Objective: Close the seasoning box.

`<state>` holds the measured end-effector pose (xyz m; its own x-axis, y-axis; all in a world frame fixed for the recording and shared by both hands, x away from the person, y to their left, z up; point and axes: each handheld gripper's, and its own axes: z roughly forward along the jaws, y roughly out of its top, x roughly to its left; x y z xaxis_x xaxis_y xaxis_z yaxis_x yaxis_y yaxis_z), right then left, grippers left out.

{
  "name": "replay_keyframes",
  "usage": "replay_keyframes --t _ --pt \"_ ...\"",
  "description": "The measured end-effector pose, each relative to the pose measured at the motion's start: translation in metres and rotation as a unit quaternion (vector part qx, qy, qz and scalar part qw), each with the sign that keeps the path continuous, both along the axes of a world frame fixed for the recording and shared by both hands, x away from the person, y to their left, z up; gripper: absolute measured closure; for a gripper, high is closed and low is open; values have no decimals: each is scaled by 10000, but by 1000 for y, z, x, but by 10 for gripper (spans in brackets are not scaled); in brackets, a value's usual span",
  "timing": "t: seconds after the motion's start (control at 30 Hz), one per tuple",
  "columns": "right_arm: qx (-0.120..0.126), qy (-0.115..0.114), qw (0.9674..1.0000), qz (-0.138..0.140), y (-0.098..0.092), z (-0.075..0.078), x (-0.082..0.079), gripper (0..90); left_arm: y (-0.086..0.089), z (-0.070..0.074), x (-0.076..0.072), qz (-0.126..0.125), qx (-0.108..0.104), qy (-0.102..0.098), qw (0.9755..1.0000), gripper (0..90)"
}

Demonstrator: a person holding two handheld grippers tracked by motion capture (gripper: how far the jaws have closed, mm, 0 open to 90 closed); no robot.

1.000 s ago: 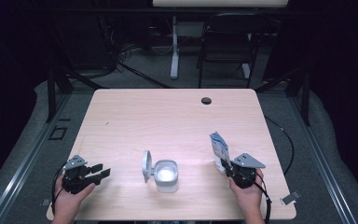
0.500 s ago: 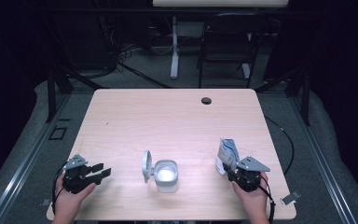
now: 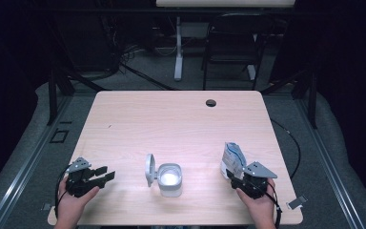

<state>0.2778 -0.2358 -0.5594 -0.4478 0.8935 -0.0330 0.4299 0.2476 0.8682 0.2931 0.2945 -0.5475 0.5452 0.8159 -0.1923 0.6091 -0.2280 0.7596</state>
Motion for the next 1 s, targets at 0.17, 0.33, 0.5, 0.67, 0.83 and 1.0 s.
replay_keyframes --t 0.17,0.33,0.5,0.67,0.83,1.0 --pt "33 -10 10000 -13 -1 1 -1 438 1 1 0 10 14 25 10000 543" --pt "63 -29 10000 -15 -3 1 -1 396 0 -1 0 13 -5 21 10000 544" --pt "43 1 10000 4 -3 0 -1 370 0 -1 1 16 -15 11 10000 546" --pt "-40 -6 9999 104 0 4 -2 348 0 0 -1 -2 -30 -16 10000 546" --pt "6 -47 10000 86 1 6 -2 340 0 3 -3 -78 -37 12 10000 547" --pt "-26 23 10000 84 -1 6 -3 339 -3 9 -5 -141 -97 -95 9998 571"
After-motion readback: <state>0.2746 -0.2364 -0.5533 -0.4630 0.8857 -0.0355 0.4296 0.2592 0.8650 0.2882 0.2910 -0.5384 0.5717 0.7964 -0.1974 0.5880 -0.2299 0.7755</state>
